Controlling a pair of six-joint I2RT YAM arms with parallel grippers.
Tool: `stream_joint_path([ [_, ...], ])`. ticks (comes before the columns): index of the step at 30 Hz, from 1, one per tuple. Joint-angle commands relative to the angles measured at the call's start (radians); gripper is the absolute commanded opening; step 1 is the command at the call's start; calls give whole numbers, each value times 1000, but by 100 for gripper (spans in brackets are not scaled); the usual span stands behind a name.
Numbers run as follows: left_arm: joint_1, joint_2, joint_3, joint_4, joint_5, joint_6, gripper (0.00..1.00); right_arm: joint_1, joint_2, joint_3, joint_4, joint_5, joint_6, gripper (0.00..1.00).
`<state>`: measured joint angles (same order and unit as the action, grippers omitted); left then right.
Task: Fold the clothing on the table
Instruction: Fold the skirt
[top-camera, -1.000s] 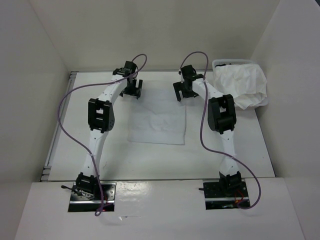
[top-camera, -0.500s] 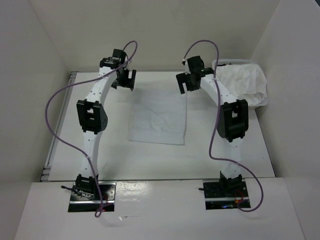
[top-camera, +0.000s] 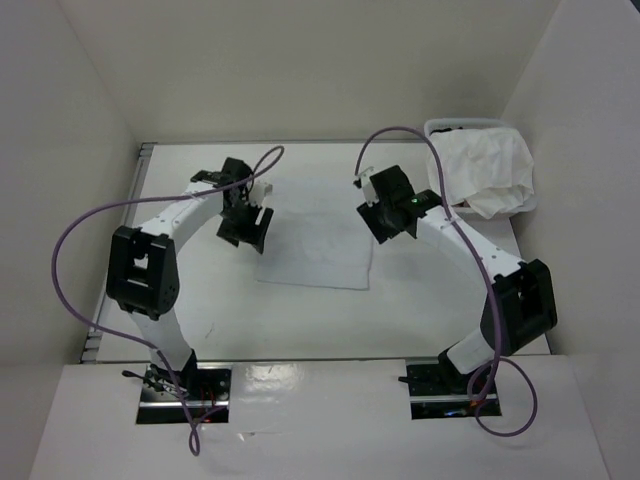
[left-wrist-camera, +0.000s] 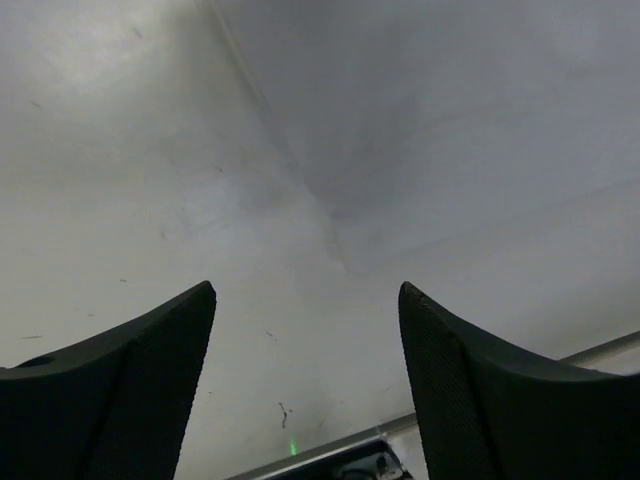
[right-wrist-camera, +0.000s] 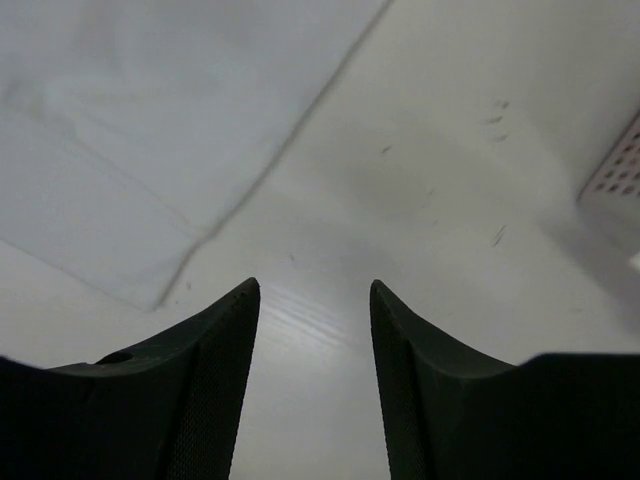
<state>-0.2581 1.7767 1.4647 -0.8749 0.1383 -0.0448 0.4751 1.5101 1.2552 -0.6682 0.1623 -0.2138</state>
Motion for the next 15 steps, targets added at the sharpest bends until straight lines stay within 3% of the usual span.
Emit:
stream_joint_path([
  [1,8,12,-95,25,72,42,77,19,-27,-80,12,29,-21,52],
  [10,68,-17,-213,53,294,71,75,30,-38,-158,12,-133,4,50],
  [15,77,-7,-274,89,365,89,75,14,-2,-177,21,-272,4,61],
])
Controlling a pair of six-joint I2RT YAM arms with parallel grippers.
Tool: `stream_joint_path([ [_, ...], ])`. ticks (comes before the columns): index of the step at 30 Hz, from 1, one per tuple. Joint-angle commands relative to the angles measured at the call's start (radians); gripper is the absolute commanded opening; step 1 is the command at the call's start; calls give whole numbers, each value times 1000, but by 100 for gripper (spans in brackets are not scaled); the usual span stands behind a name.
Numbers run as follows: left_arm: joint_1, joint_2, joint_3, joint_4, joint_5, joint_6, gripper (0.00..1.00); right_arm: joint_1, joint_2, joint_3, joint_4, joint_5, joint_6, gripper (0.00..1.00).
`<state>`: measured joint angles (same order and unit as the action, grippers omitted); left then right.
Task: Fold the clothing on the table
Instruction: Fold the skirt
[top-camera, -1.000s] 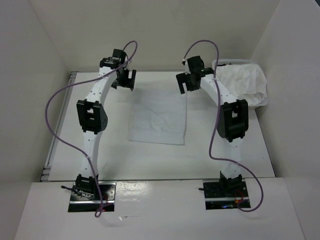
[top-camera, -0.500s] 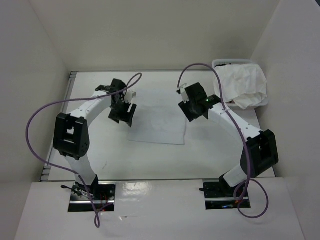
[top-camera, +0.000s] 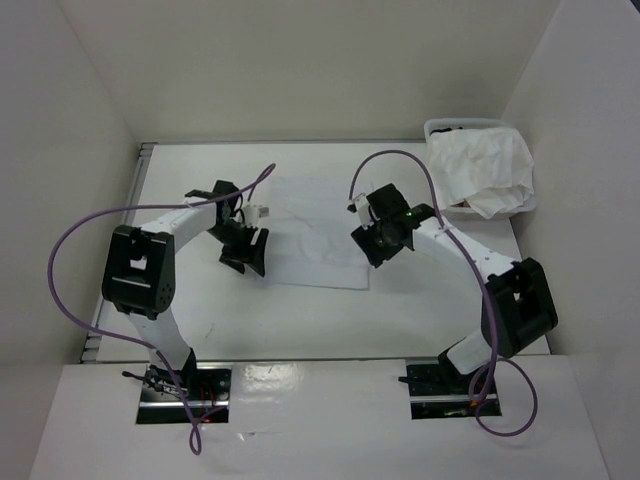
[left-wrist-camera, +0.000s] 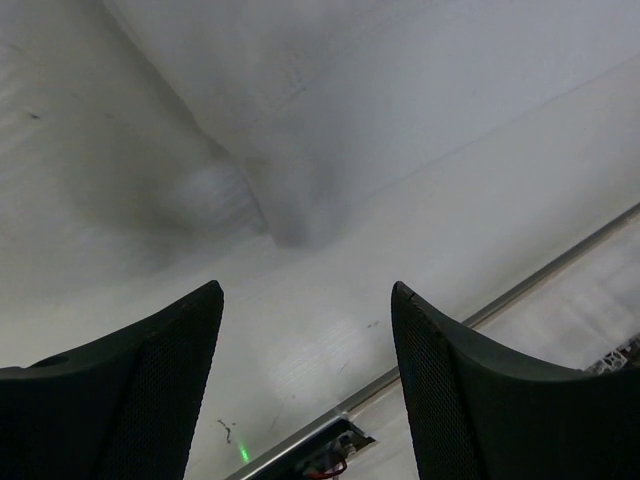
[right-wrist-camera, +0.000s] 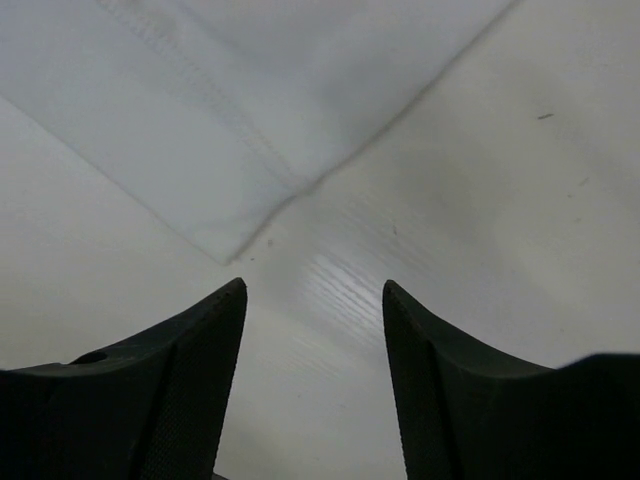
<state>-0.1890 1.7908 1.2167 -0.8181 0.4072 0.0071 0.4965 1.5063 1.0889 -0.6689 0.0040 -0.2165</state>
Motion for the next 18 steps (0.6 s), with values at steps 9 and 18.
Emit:
stream_joint_path([
  [9,46,-11,-114,82,205,62,73,-122,80,-12,14,-410,-7,77],
  [18,66,122,-103,129,183,50,71,-122,253,45,-32,-440,-7,78],
])
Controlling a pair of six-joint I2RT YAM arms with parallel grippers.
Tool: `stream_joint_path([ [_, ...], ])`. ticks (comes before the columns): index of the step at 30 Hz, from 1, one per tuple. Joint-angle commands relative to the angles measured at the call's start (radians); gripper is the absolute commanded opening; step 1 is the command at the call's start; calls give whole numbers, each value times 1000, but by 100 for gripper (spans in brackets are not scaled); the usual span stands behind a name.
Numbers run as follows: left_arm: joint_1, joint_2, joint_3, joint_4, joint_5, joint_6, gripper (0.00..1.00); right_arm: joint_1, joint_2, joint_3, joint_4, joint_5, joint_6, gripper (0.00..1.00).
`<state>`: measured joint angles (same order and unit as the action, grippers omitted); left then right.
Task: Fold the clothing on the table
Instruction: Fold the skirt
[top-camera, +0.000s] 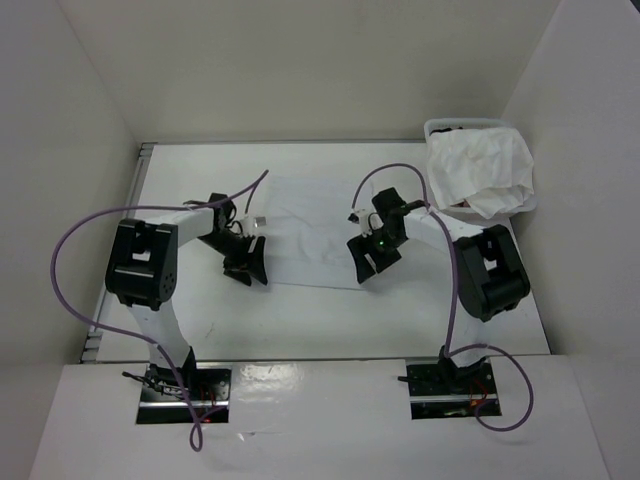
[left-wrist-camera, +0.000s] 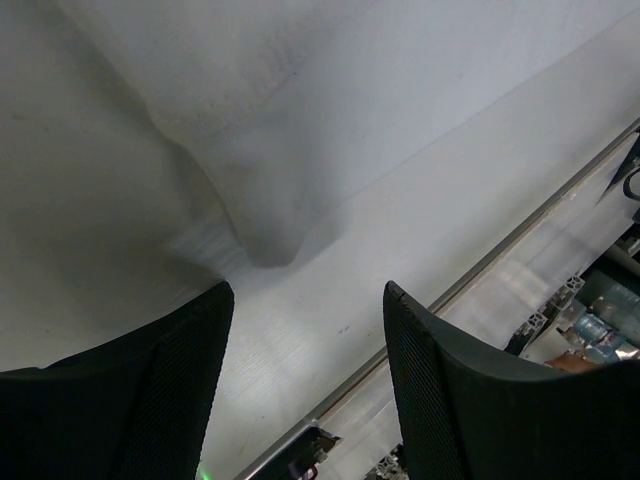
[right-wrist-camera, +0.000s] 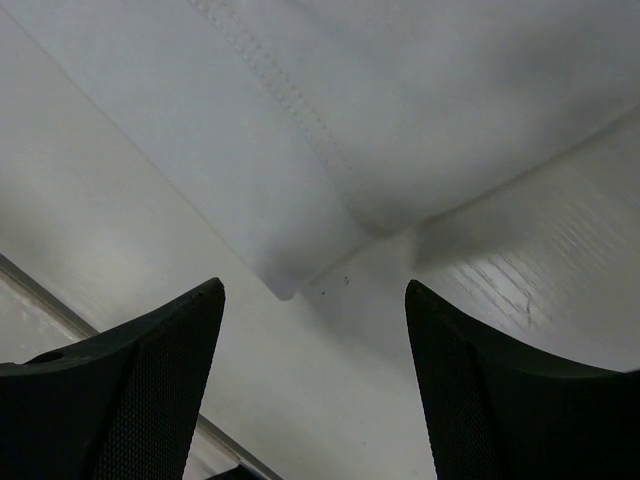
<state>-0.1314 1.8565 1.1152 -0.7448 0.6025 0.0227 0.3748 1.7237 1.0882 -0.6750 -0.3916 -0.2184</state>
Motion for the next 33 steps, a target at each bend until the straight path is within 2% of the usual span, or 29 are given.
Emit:
stream_joint_path([
  [1,9,56,-2,56,-12,34,69,-1,46,55,-35,-44,-6,78],
  [10,18,79,20,96,-12,14,69,-50,111,130,-46,-53,8,78],
  [17,18,101,11,136,-39,-6,65,-50,151,121,-46,-53,17,68],
  [33,18,72,-9,190,-247,-61,56,108,102,110,-46,105,17,65],
])
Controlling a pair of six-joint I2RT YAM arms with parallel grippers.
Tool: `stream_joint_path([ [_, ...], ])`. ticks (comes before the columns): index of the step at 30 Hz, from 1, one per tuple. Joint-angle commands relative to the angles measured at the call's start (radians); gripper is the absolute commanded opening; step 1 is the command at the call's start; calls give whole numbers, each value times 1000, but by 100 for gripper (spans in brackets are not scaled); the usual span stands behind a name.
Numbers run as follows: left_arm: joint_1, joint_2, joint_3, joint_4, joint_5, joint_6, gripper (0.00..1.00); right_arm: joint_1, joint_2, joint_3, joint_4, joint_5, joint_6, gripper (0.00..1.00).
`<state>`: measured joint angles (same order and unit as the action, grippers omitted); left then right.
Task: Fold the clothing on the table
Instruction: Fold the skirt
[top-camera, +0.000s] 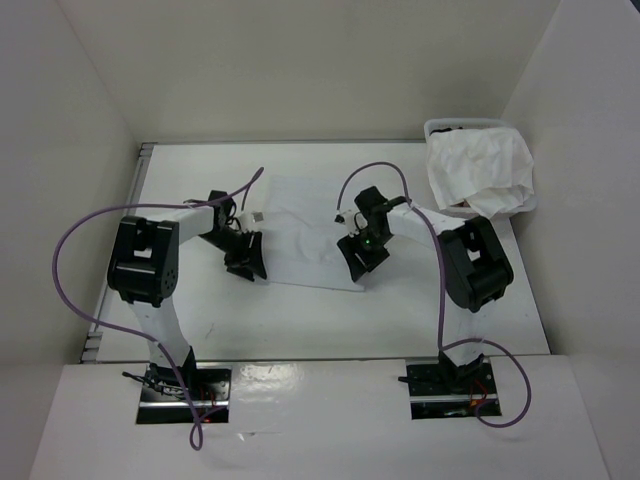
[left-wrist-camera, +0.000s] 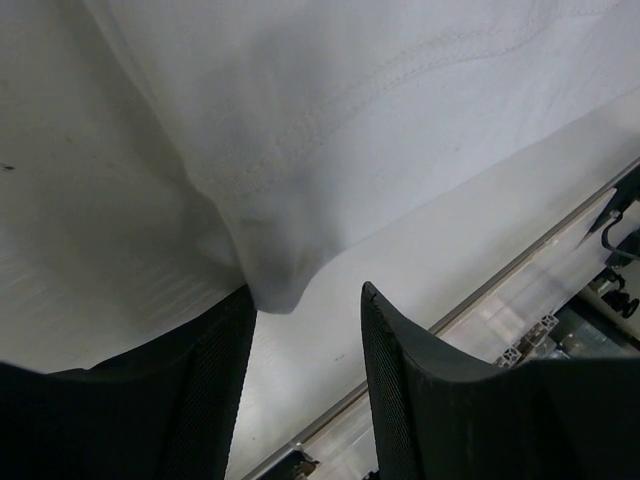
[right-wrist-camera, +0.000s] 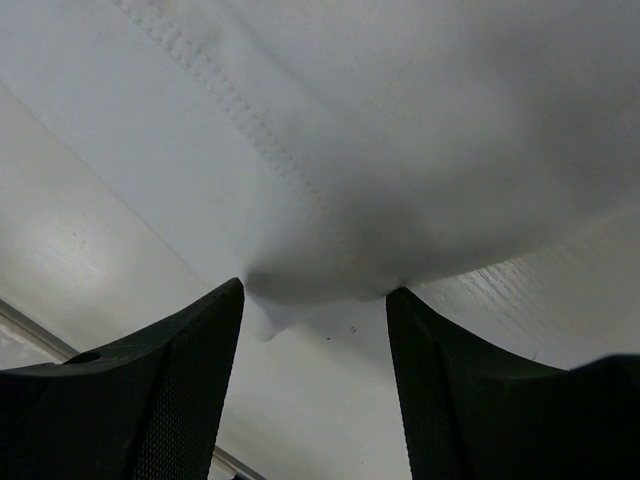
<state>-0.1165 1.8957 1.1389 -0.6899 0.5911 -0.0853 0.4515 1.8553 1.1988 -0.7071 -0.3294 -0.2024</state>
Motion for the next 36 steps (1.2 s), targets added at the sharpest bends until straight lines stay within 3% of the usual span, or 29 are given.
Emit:
stream_joint_path([
  [1,3,22,-42,135,-235,47,55,32,-30,-1,-14,52,1,63],
  [13,3,13,-24,124,-277,38,51,73,-39,-10,-67,104,-20,58],
  [21,3,13,-14,115,-268,38,51,73,-59,16,-176,32,-60,59],
  [36,3,-7,-5,115,-267,38,51,122,-30,16,-126,13,-51,59],
])
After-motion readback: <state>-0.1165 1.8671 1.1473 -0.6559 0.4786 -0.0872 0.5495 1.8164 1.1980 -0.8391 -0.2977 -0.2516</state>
